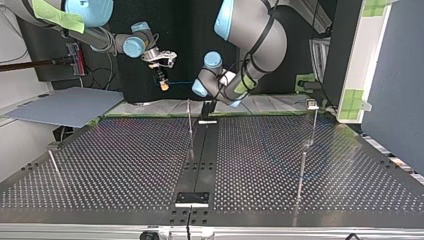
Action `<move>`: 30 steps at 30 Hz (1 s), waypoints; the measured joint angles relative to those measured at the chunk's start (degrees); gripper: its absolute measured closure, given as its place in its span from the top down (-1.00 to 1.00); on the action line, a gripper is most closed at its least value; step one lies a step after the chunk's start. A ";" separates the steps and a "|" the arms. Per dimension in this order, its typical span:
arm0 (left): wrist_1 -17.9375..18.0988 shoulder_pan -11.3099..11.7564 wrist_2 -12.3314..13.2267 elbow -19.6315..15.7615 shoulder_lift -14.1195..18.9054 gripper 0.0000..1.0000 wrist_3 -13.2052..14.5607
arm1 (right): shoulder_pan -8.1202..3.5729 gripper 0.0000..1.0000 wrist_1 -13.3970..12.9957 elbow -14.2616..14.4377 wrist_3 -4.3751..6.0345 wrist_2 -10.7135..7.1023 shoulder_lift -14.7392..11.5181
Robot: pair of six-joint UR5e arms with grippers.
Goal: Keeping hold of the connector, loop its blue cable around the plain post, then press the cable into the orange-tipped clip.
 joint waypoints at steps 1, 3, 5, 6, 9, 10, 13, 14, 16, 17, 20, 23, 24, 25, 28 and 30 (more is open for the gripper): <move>0.31 -0.10 -0.46 -0.12 0.02 -1.00 0.01 | 0.00 -1.00 0.00 0.00 0.00 0.00 0.00; 1.13 -0.34 -1.17 -0.27 0.16 -1.00 0.00 | 0.00 -1.00 0.00 0.00 0.00 0.00 0.00; 1.78 -0.57 -1.74 -0.34 0.44 -1.00 -0.09 | -0.03 -1.00 0.00 0.00 0.00 0.00 0.00; 2.24 -0.74 -2.16 -0.49 0.78 -1.00 -0.28 | -0.04 -1.00 0.00 0.00 0.00 0.02 0.00; 3.72 -1.16 -2.95 -1.49 2.08 -1.00 -1.13 | -0.16 -1.00 0.03 -0.01 0.00 0.06 0.00; 4.18 -1.25 -3.08 -1.91 2.54 -1.00 -1.48 | -0.21 -1.00 0.04 -0.01 0.00 0.06 0.00; 5.95 -1.33 -3.36 -3.58 4.28 -1.00 -3.06 | -0.45 -1.00 0.05 -0.01 0.10 0.11 0.00; 6.49 -1.32 -3.47 -4.11 4.82 -1.00 -3.57 | -0.56 -1.00 0.03 0.00 0.18 0.14 0.00; 7.66 -1.37 -3.98 -5.25 5.98 -1.00 -4.70 | -0.71 -1.00 0.02 -0.01 0.31 0.13 0.00; 8.11 -1.42 -4.28 -5.73 6.44 -1.00 -5.12 | -0.85 -1.00 0.01 -0.05 0.42 0.12 0.00; 9.69 -1.69 -5.60 -7.30 8.02 -1.00 -6.50 | -1.23 -1.00 0.08 -0.25 0.74 0.05 0.00; 11.48 -1.93 -7.31 -9.09 9.81 -1.00 -8.04 | -1.68 -1.00 0.19 -0.59 1.09 0.03 0.00; 12.23 -2.04 -8.04 -9.81 10.53 -1.00 -8.56 | -1.81 -1.00 0.21 -0.71 1.19 0.04 0.00; 12.78 -2.14 -8.58 -10.35 11.09 -1.00 -8.91 | -1.94 -1.00 0.23 -0.83 1.29 0.05 0.00; 14.53 -2.73 -10.33 -12.10 12.84 -1.00 -9.62 | -2.35 -1.00 0.35 -1.31 1.75 0.02 0.00; 15.75 -3.36 -11.53 -13.33 14.01 -1.00 -9.92 | -2.66 -1.00 0.44 -1.63 2.12 0.01 -0.01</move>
